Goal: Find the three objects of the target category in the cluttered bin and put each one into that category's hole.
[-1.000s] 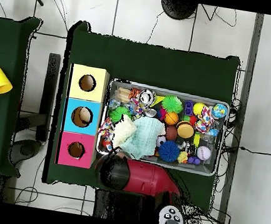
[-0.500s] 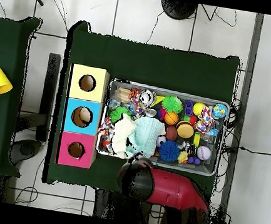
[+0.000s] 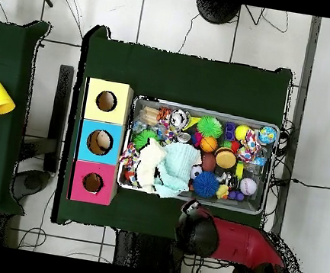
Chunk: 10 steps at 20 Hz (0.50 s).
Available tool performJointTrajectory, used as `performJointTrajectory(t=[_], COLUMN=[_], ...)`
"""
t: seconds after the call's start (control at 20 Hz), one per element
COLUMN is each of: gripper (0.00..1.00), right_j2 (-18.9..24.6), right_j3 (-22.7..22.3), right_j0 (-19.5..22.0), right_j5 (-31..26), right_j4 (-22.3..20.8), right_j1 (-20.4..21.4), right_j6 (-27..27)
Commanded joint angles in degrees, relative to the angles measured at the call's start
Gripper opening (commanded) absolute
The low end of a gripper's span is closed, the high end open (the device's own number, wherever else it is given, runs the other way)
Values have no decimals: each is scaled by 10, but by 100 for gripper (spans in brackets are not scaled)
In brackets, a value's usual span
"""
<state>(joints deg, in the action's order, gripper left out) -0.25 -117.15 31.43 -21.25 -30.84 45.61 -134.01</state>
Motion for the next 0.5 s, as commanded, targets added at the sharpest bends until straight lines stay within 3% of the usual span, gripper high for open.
performJointTrajectory(t=[0.05,0.2,0.5], gripper=[100,100,100], right_j2=[84,95,111], right_j3=[75,82,97], right_j0=[26,39,50], right_j5=[69,78,44], right_j4=[-86,-110,-134], right_j1=[-73,-89,-98], right_j6=[91,86,95])
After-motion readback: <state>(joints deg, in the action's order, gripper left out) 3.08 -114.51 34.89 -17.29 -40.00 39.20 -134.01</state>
